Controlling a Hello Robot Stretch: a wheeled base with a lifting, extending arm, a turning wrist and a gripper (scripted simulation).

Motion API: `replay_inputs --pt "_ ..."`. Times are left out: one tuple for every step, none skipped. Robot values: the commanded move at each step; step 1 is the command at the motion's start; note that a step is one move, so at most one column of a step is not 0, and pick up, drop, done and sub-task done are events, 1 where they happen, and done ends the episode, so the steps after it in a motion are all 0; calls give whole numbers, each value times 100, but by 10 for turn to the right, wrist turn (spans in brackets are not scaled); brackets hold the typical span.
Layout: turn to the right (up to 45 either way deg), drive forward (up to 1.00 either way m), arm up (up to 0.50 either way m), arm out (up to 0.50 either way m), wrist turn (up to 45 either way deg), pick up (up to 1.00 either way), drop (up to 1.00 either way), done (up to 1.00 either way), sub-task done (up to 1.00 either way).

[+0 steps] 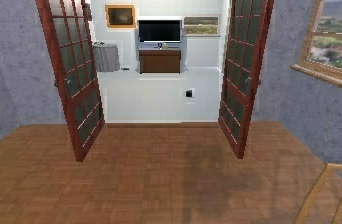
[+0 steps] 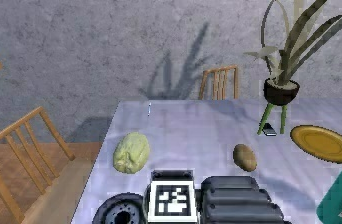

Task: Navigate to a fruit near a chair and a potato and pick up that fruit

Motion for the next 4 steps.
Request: replay_inputs --pt "0 0 0 28 0 0 0 0 0" --pt "0 0 0 0 450 0 0 0 0" --pt "0 0 0 0 450 0 0 0 0" --pt "0 0 0 0 450 0 0 0 0"
